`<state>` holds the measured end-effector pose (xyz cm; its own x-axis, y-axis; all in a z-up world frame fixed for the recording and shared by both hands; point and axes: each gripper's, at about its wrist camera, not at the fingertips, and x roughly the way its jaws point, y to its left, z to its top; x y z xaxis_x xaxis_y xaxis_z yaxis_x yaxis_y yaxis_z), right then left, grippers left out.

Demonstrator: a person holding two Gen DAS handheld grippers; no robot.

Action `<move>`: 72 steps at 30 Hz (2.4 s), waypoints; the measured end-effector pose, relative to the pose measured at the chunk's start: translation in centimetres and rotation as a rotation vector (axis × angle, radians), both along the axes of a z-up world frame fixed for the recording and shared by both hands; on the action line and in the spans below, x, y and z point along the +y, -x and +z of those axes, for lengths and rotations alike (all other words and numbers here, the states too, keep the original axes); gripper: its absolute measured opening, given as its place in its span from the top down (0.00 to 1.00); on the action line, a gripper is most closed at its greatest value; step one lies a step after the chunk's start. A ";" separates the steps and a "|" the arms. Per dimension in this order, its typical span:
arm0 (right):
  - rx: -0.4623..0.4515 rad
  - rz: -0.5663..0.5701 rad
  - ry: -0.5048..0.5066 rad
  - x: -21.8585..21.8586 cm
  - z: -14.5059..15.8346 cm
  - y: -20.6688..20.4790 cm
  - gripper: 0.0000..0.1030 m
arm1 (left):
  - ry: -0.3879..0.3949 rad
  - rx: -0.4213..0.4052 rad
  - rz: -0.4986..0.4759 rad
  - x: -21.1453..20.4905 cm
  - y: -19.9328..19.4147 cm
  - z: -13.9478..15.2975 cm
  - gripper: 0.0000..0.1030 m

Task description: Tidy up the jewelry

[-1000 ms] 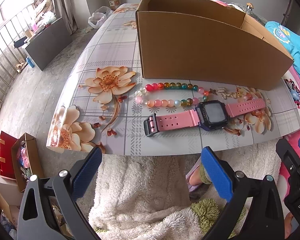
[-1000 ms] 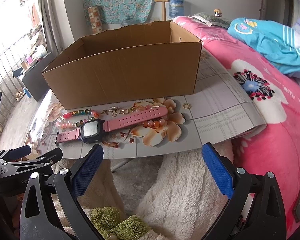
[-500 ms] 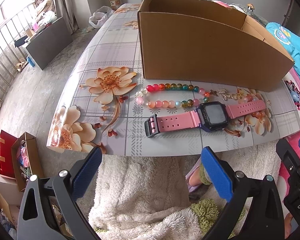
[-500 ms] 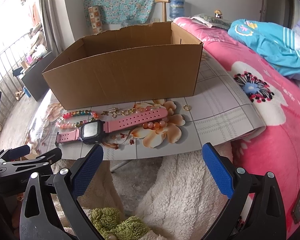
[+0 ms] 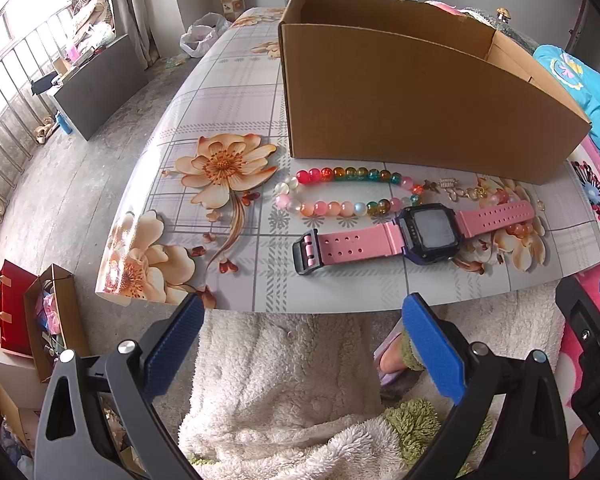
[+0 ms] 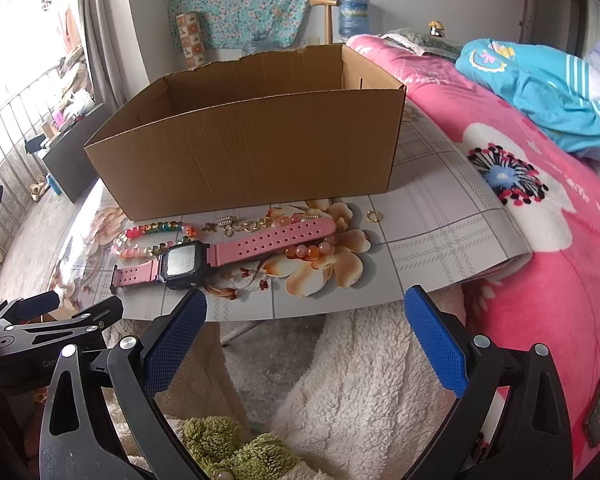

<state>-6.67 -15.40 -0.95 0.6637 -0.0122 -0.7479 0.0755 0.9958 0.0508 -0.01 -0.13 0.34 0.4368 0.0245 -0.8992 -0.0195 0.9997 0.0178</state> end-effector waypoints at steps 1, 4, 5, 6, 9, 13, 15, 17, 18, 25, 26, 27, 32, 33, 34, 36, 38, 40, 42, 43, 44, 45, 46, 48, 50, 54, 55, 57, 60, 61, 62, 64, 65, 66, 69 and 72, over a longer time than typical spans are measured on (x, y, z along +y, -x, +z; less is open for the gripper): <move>-0.001 0.000 0.000 0.0 0.0 0.0 0.08 | 0.000 -0.001 0.000 0.0 0.0 0.0 0.06; -0.003 -0.001 0.001 -0.1 0.0 0.0 0.08 | -0.002 -0.001 0.001 0.0 0.0 0.0 0.06; -0.003 -0.001 0.001 -0.1 0.1 0.0 0.08 | -0.003 -0.001 0.001 0.1 0.0 0.0 0.06; -0.003 -0.001 0.001 -0.1 0.1 0.0 0.08 | -0.003 0.000 0.002 0.1 0.0 -0.1 0.06; -0.010 -0.007 -0.001 -0.3 0.2 -0.1 0.08 | -0.006 0.009 -0.003 0.2 -0.2 -0.2 0.06; -0.028 -0.037 -0.022 -0.8 0.5 -0.5 0.08 | -0.030 0.001 -0.027 0.2 -0.8 0.0 0.06; -0.038 -0.051 -0.029 -0.9 0.7 -0.6 0.08 | -0.038 0.002 -0.041 0.3 -1.2 -0.1 0.06; -0.049 -0.064 -0.028 -0.9 1.0 -0.8 0.08 | -0.042 0.010 -0.058 0.2 -1.4 -0.3 0.06; -0.054 -0.070 -0.025 -0.9 1.1 -0.9 0.08 | -0.044 0.014 -0.070 0.3 -1.5 -0.4 0.06; -0.111 -0.062 0.008 -1.0 1.9 -0.9 0.08 | -0.051 -0.006 -0.117 0.8 -2.2 -0.7 0.06; -0.131 -0.045 0.033 -0.8 2.0 -0.9 0.08 | -0.038 -0.015 -0.123 0.9 -2.1 -0.6 0.06; -0.147 -0.025 0.060 -0.6 2.1 -1.0 0.08 | -0.025 -0.023 -0.126 1.1 -2.1 -0.4 0.06; -0.176 0.164 0.076 -0.2 2.5 -1.9 0.08 | 0.035 -0.119 -0.180 2.7 -1.7 0.4 0.06; -0.175 0.198 0.067 -0.2 2.6 -2.1 0.08 | 0.080 -0.160 -0.217 3.3 -1.4 0.7 0.06; -0.165 0.268 0.059 0.2 2.8 -2.6 0.08 | 0.113 -0.184 -0.239 3.8 -1.3 1.0 0.06; -0.151 0.402 0.077 1.5 3.0 -3.2 0.08 | 0.220 -0.235 -0.284 5.3 -1.0 1.5 0.06; -0.118 0.540 0.107 3.0 2.7 -3.9 0.08 | 0.288 -0.248 -0.286 6.1 -0.8 1.7 0.06; -0.047 0.639 0.124 4.3 1.7 -5.4 0.08 | 0.360 -0.236 -0.283 7.3 -0.8 1.6 0.05; 0.027 0.695 0.117 5.2 0.6 -7.0 0.23 | 0.391 -0.217 -0.255 8.3 -0.9 1.2 0.06; 0.058 0.720 0.110 5.6 0.2 -7.6 0.27 | 0.389 -0.219 -0.244 8.0 -0.9 1.3 0.06; 0.086 0.741 0.107 6.1 -0.3 -8.3 0.30 | 0.373 -0.227 -0.230 8.0 -0.9 1.1 0.06; 0.117 0.768 0.104 6.5 -0.8 -8.8 0.35 | 0.342 -0.241 -0.226 8.1 -0.8 1.1 0.06; 0.144 0.796 0.112 7.0 -1.2 -9.1 0.38 | 0.296 -0.252 -0.230 7.2 -0.9 0.8 0.06; 0.172 0.848 0.142 8.0 -1.8 -8.7 0.40 | 0.158 -0.282 -0.278 6.1 -0.5 0.8 0.06; 0.197 0.904 0.190 8.7 -2.5 -8.2 0.40 | 0.051 -0.303 -0.343 4.9 -0.3 0.4 0.06; 0.237 0.958 0.292 9.4 -3.7 -8.0 0.42 | -0.158 -0.347 -0.504 1.6 0.9 -1.0 0.06; 0.242 0.966 0.313 9.5 -3.9 -7.9 0.44 | -0.178 -0.352 -0.529 1.1 1.1 -1.3 0.06; 0.249 0.977 0.312 9.3 -3.9 -8.1 0.50 | -0.218 -0.355 -0.579 -0.1 1.4 -2.0 0.14; 0.277 0.987 0.273 9.4 -3.9 -8.8 0.51 | -0.223 -0.349 -0.603 -0.8 1.4 -2.2 0.29; 0.290 1.000 0.256 9.3 -3.9 -8.8 0.51 | -0.220 -0.348 -0.606 -0.9 1.3 -2.2 0.33; 0.306 1.011 0.228 9.1 -3.8 -8.9 0.51 | -0.217 -0.349 -0.607 -1.0 1.3 -2.0 0.37; 0.334 1.029 0.179 8.8 -3.6 -10.1 0.51 | -0.216 -0.344 -0.626 -1.2 1.0 -1.9 0.45; 0.345 1.037 0.160 8.6 -3.5 -10.5 0.52 | -0.224 -0.339 -0.638 -1.4 0.7 -2.1 0.48; 0.357 1.048 0.139 8.4 -3.4 -10.7 0.52 | -0.231 -0.332 -0.654 -1.8 0.5 -2.2 0.49; 0.391 1.071 0.068 7.4 -2.9 -11.8 0.52 | -0.242 -0.281 -0.697 -2.6 -0.4 -2.8 0.57; 0.407 1.061 0.001 6.1 -2.4 -13.4 0.53 | -0.247 -0.259 -0.718 -3.3 -0.6 -2.9 0.68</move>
<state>6.68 -9.29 -3.33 0.0472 0.4111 -0.9104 -0.7953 0.5669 0.2147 0.58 -3.43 -2.59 0.6158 -0.1567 -0.7722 0.5930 0.7375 0.3232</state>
